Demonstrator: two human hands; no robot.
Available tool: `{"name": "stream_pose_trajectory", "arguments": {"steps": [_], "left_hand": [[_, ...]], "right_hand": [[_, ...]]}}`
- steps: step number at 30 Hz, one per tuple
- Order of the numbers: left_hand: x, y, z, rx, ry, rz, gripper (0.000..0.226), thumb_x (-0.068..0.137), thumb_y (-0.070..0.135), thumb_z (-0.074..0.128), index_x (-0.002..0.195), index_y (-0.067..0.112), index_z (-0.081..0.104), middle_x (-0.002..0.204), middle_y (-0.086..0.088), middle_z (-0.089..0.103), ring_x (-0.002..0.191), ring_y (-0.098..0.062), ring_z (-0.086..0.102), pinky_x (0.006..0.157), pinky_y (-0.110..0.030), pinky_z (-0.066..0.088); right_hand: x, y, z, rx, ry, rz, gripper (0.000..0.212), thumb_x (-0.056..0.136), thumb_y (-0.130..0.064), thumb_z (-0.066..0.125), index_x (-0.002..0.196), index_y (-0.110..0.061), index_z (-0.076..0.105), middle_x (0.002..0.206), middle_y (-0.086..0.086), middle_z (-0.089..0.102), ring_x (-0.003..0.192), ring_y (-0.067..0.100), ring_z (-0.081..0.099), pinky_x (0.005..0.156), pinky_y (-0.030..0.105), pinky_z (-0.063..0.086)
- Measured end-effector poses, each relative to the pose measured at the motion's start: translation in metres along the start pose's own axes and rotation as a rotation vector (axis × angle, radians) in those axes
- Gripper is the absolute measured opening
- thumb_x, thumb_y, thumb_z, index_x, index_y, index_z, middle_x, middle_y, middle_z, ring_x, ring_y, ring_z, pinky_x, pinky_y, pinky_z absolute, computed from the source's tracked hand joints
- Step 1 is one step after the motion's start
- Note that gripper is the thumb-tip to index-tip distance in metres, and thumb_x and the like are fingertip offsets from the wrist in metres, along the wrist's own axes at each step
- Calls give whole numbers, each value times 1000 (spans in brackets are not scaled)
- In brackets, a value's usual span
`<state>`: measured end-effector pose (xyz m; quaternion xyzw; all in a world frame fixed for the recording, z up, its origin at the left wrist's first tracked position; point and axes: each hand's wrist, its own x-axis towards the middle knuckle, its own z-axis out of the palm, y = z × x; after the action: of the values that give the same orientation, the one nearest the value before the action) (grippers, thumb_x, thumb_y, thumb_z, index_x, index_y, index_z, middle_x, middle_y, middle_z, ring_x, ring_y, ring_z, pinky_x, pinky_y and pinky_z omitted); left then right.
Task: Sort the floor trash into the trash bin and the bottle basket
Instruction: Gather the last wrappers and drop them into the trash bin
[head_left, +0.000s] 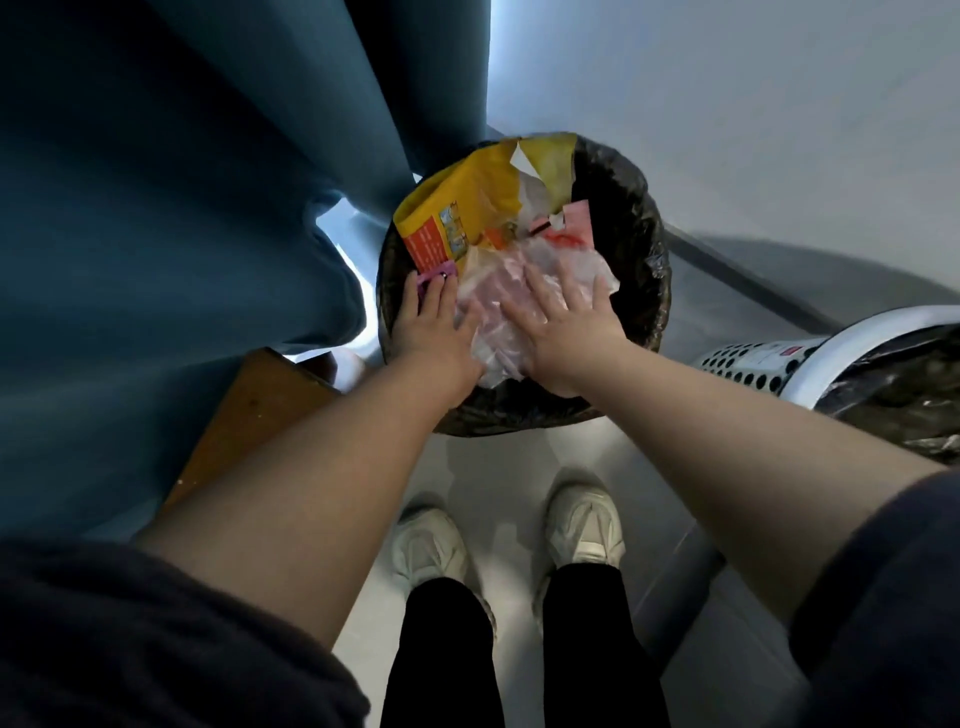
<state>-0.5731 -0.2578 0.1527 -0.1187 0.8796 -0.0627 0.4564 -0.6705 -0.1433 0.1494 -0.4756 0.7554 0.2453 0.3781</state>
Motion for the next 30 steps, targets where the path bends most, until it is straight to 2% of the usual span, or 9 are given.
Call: {"name": "stream_pose_trajectory", "arguments": {"steps": [5, 9, 13, 18, 23, 27, 30], "left_hand": [[2, 3, -9, 59, -55, -13, 75, 92, 66, 11, 151, 24, -9, 157, -17, -16, 144, -31, -18, 110, -55, -17], [-40, -11, -28, 8, 21, 10, 70, 95, 60, 11, 152, 24, -4, 157, -20, -10, 145, -34, -13, 112, -53, -17], [-108, -38, -64, -89, 90, -5, 71, 95, 60, 19, 152, 24, -3, 157, -20, -8, 145, -34, -11, 114, -52, -13], [-217, -66, -118, -173, 211, -20, 76, 92, 64, 25, 152, 24, -1, 158, -17, -7, 146, -33, -10, 115, -55, -10], [-372, -86, -175, -378, 268, -92, 78, 92, 65, 26, 152, 23, -1, 159, -12, -7, 146, -32, -10, 114, -53, -8], [-488, -94, -195, -566, 424, -201, 76, 92, 62, 29, 152, 23, 4, 160, -9, -3, 147, -28, -7, 115, -51, -7], [-556, -90, -200, -657, 535, -313, 74, 92, 60, 27, 152, 23, 6, 160, -10, 0, 147, -28, -5, 115, -51, -7]], "right_hand": [[-2, 1, 2, 51, -57, 3, 70, 100, -46, 33, 150, -35, -15, 156, 4, -29, 141, 36, -28, 114, 62, -3], [-43, 5, -14, 65, 84, 2, 68, 97, -58, 24, 151, -35, -11, 158, 5, -21, 144, 36, -21, 114, 62, -5], [-106, 12, -47, 58, 173, 26, 66, 95, -61, 19, 151, -36, -4, 160, 6, -14, 144, 35, -20, 111, 64, -5], [-214, 5, -102, 78, 252, 66, 71, 93, -63, 27, 151, -36, -4, 159, 5, -19, 145, 35, -19, 108, 68, -6], [-361, -23, -173, 229, 362, 68, 71, 94, -60, 33, 152, -35, 1, 161, 5, -14, 146, 33, -15, 110, 66, -1], [-455, -43, -222, 358, 506, 5, 72, 94, -59, 36, 151, -38, -1, 161, 3, -9, 147, 33, -9, 112, 63, 4], [-504, -57, -248, 333, 564, -86, 71, 93, -59, 33, 152, -36, 0, 162, 4, -6, 147, 33, -6, 112, 61, 6]]}}
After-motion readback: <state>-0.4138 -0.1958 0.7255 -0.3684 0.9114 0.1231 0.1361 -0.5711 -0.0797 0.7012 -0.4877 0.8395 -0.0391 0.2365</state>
